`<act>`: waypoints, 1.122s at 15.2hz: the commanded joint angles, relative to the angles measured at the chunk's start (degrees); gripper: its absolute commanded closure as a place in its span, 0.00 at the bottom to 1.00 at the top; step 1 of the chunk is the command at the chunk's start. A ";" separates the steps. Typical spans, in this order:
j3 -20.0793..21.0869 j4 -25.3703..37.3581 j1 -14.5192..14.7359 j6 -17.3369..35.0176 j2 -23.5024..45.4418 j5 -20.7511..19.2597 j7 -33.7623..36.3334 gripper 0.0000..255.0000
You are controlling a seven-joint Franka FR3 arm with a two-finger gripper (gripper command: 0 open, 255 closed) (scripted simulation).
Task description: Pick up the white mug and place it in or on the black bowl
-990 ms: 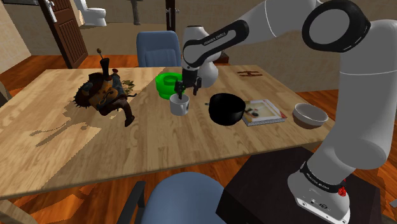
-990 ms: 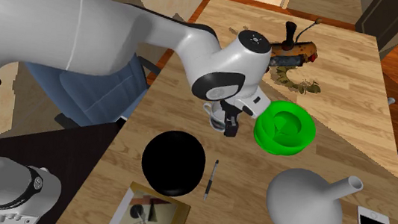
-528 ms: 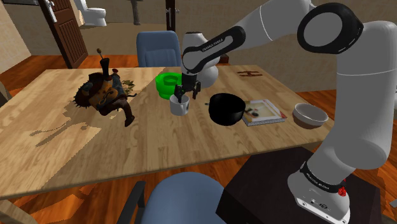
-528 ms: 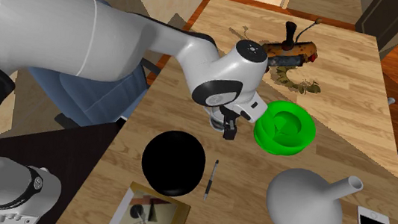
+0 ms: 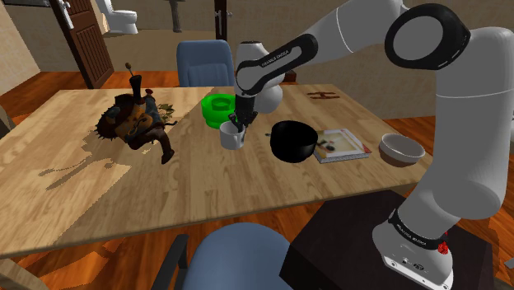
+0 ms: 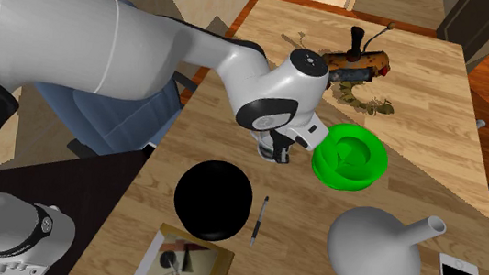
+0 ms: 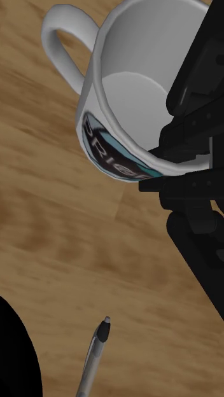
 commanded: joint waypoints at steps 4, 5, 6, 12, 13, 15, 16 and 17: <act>0.00 0.00 0.00 0.00 0.00 0.00 0.00 1.00; 0.00 0.00 0.00 0.00 0.00 0.00 0.00 1.00; 0.00 0.00 0.00 0.01 0.00 0.00 0.00 1.00; 0.10 1.43 -0.08 -3.69 -2.27 0.15 0.05 1.00; 0.11 1.72 -0.09 -4.32 -2.62 0.18 0.06 1.00; 0.14 2.33 -0.11 -5.59 -3.28 0.22 0.08 1.00; 0.15 2.65 -0.12 -6.24 -3.60 0.24 0.10 1.00; 0.16 2.99 -0.13 -6.88 -3.91 0.26 0.11 1.00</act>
